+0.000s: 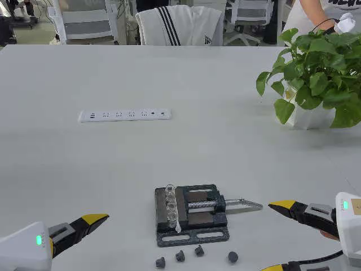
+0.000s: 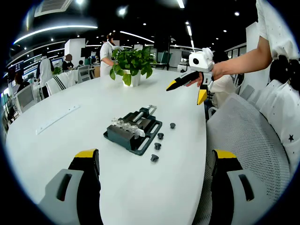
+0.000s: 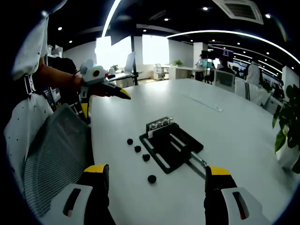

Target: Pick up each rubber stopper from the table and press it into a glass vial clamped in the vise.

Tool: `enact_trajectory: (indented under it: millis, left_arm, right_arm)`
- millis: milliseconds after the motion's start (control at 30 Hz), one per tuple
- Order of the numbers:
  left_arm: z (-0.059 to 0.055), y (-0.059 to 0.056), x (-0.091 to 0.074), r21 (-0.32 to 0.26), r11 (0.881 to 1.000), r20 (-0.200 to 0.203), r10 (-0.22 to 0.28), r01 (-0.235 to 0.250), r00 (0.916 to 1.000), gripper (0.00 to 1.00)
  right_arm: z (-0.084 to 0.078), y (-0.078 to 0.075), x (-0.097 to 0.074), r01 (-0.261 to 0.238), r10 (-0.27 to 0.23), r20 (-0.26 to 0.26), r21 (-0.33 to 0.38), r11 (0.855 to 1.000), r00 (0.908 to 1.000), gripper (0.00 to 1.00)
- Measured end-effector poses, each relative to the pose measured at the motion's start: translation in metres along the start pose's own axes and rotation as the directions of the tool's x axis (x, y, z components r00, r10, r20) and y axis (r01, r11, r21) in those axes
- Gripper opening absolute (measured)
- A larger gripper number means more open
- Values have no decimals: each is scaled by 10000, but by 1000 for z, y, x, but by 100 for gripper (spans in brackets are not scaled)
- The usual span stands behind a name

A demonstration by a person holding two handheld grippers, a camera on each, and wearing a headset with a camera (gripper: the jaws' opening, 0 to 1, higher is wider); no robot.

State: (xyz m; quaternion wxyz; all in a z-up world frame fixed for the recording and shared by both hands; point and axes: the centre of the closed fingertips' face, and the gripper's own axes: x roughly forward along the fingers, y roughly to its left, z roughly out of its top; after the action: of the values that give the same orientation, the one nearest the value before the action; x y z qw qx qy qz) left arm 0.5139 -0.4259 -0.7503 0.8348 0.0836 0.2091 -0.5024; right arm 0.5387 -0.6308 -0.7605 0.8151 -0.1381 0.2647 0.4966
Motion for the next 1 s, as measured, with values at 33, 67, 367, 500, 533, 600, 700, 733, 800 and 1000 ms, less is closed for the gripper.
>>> enact_trajectory:
  millis: [33,67,367,500,533,600,700,733,800,1000]
  left_arm:
    - [0,0,0,-7,10000,5,-3,3,10000,99]
    - [0,0,0,3,10000,1,-4,4,10000,99]
    - [-1,-1,0,-30,10000,-4,-14,14,10000,99]
    - [-1,0,0,-30,10000,13,1,-1,10000,99]
    - [-1,0,0,-34,10000,17,-1,1,10000,99]
    - [-1,0,1,-48,10000,28,-6,6,10000,99]
    - [-2,1,1,-59,10000,20,-14,14,10000,99]
    - [-2,1,1,-71,10000,21,-17,17,10000,99]
    - [-3,1,1,-57,10000,14,-23,23,10000,99]
    - [-4,3,1,-112,9999,45,6,-5,10000,99]
  right_arm:
    - [0,0,0,-8,8,-13,-20,10000,10000,83]
    - [1,0,0,-14,14,-17,-33,10000,10000,83]
    - [3,1,-1,-94,92,-111,-134,9999,9999,82]
    - [3,0,0,-119,117,-155,-158,9998,9998,82]
    - [3,0,0,-120,116,-199,-174,9998,9997,82]
    - [3,0,0,-146,143,-193,-164,9998,9997,81]
    - [2,-1,0,-173,168,-264,-193,9997,9995,81]
    - [2,-1,0,-186,180,-279,-198,9996,9994,81]
    - [1,-1,1,-239,231,-357,-217,9995,9991,81]
    - [2,-1,2,-378,360,-531,-321,9988,9979,79]
